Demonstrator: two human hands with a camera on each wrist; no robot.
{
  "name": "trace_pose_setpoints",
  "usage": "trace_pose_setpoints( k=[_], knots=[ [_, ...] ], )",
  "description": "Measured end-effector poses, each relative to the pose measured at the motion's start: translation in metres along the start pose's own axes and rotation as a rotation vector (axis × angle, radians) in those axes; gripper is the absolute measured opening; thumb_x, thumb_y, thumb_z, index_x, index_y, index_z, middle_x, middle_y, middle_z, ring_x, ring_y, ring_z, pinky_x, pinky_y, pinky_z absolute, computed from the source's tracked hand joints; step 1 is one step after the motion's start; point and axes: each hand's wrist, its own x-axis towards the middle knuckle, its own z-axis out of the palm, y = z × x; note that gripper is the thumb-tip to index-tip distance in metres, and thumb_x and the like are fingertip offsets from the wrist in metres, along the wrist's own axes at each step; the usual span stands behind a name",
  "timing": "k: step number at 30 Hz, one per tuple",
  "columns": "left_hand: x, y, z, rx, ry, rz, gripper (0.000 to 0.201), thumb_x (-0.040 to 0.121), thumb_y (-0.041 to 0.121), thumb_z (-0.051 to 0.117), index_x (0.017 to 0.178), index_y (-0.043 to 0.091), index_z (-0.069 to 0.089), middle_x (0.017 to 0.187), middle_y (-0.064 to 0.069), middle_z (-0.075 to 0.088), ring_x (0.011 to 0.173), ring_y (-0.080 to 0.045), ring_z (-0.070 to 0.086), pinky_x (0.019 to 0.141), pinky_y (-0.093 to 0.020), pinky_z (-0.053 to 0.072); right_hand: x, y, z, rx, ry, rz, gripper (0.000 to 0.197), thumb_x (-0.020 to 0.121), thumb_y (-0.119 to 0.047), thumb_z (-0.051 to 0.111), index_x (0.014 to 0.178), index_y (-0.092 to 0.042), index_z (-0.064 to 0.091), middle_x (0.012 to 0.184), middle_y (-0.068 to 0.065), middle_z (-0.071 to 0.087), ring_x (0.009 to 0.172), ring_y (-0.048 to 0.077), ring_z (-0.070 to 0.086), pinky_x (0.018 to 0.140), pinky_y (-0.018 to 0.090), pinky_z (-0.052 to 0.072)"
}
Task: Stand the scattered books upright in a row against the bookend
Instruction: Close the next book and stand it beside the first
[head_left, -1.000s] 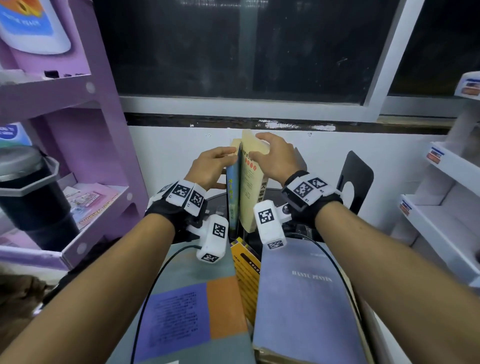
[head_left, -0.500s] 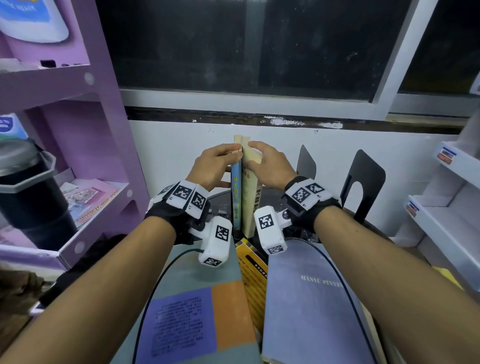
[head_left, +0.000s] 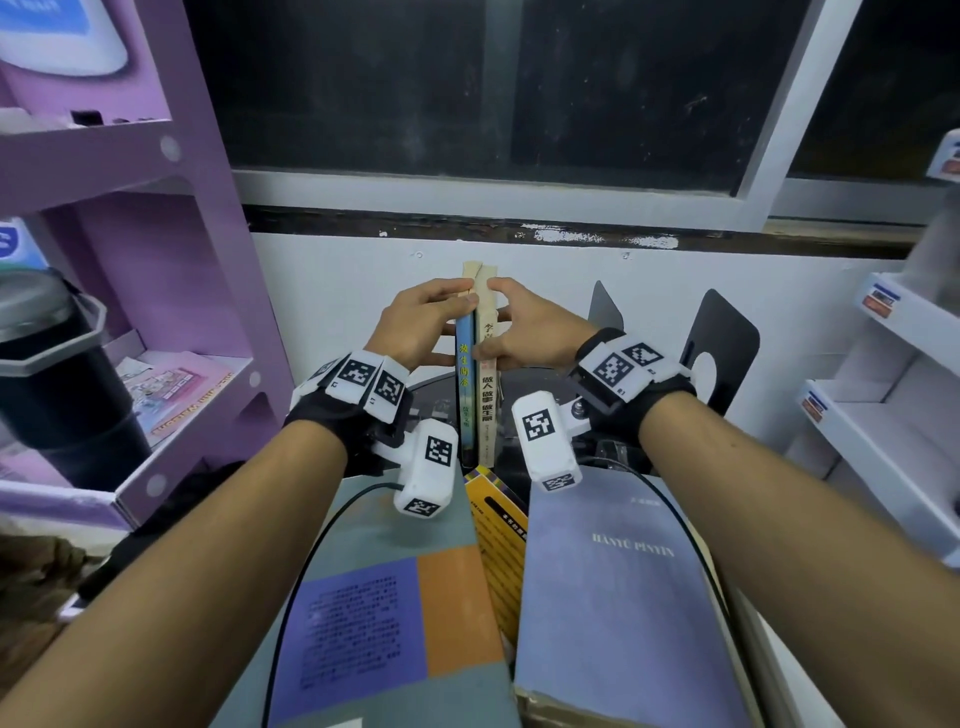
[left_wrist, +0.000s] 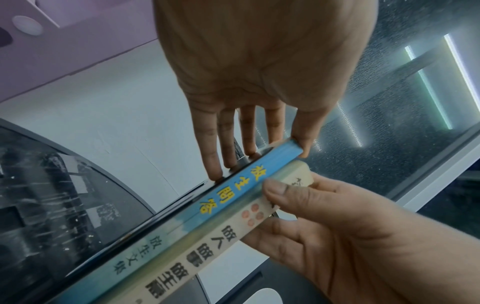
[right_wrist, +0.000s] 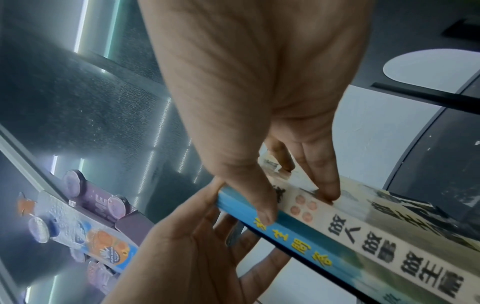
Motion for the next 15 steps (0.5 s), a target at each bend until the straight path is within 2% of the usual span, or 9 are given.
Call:
trace_pose_setpoints(
  k=[3, 10, 15],
  knots=[
    [-0.0005, -0.0002, 0.0005, -0.004, 0.004, -0.001, 0.031, 0.093, 0.020, 0.060, 0.123, 0.020, 0.062, 0.112, -0.002, 0.068, 0.088, -0.013, 0.067, 0.053, -0.026, 0.056, -0.0066, 0.0007, 0.0016, 0.001, 0.046, -0.030, 0.083, 0.082, -0.008, 0.075, 0.146, -0.021, 0.025, 0.110, 0.001, 0.049, 0.102, 0.030, 0.065, 0.081, 0.044, 0.059],
    [-0.0016, -0.0004, -0.0015, 0.005, 0.006, -0.009, 0.030, 0.093, 0.020, 0.060, 0.122, 0.020, 0.063, 0.110, -0.002, 0.068, 0.092, -0.015, 0.067, 0.056, -0.028, 0.057, -0.0097, 0.0006, 0.0061, -0.015, 0.098, -0.040, 0.085, 0.079, -0.013, 0.079, 0.145, -0.023, 0.027, 0.117, 0.003, 0.049, 0.100, 0.029, 0.066, 0.076, 0.041, 0.060],
    [-0.0033, -0.0005, -0.0003, 0.004, 0.017, -0.006, 0.027, 0.093, 0.020, 0.060, 0.120, 0.019, 0.064, 0.104, -0.002, 0.069, 0.090, -0.015, 0.067, 0.057, -0.029, 0.057, -0.0086, 0.0042, 0.0096, 0.077, 0.117, -0.014, 0.083, 0.077, -0.009, 0.079, 0.143, -0.025, 0.030, 0.120, 0.008, 0.053, 0.102, 0.032, 0.065, 0.078, 0.047, 0.060]
  ],
)
